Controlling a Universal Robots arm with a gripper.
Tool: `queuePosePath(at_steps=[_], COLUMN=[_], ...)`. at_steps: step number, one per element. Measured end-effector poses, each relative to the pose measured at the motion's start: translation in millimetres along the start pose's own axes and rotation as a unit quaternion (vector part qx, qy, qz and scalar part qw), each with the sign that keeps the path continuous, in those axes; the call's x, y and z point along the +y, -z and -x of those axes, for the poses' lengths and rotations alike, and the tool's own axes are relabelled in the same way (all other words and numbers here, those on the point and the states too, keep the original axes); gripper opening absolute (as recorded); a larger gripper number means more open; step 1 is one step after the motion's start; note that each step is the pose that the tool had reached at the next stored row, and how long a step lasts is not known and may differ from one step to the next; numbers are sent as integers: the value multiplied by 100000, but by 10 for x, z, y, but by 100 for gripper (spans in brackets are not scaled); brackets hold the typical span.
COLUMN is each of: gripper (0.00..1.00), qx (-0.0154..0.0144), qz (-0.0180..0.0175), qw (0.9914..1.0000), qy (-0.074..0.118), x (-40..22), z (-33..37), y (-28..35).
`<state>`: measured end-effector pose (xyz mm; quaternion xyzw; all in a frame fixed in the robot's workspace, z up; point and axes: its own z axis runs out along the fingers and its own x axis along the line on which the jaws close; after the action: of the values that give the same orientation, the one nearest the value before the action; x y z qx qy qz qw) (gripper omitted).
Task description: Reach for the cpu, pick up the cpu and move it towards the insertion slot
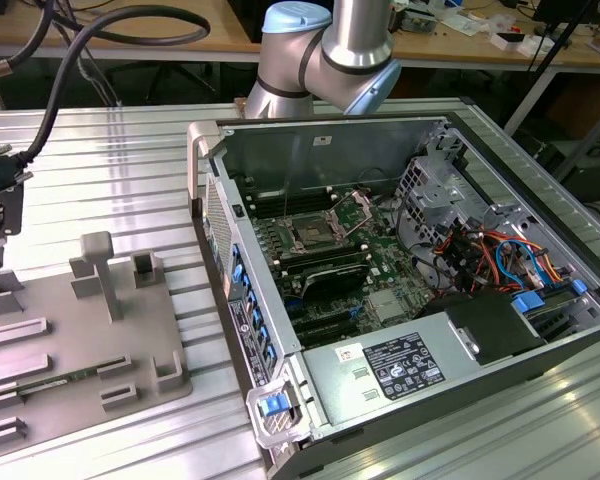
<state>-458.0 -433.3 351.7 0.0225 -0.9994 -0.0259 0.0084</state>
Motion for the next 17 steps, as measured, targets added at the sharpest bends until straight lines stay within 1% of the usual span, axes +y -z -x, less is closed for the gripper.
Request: queuePosePath(at_steps=[7, 9, 11, 14, 16, 17], gripper=[55, 55, 55, 55, 55, 55], qx=[115, 163, 238, 494, 828, 941], qz=[5, 11, 14, 51, 101, 106], qw=[100000, 100000, 100000, 99999, 99997, 99996], qy=[-6, -8, -14, -27, -42, -53], x=[5, 7, 9, 14, 17, 20], z=[1, 1, 1, 1, 5, 6], y=[86, 136, 170, 268, 337, 370])
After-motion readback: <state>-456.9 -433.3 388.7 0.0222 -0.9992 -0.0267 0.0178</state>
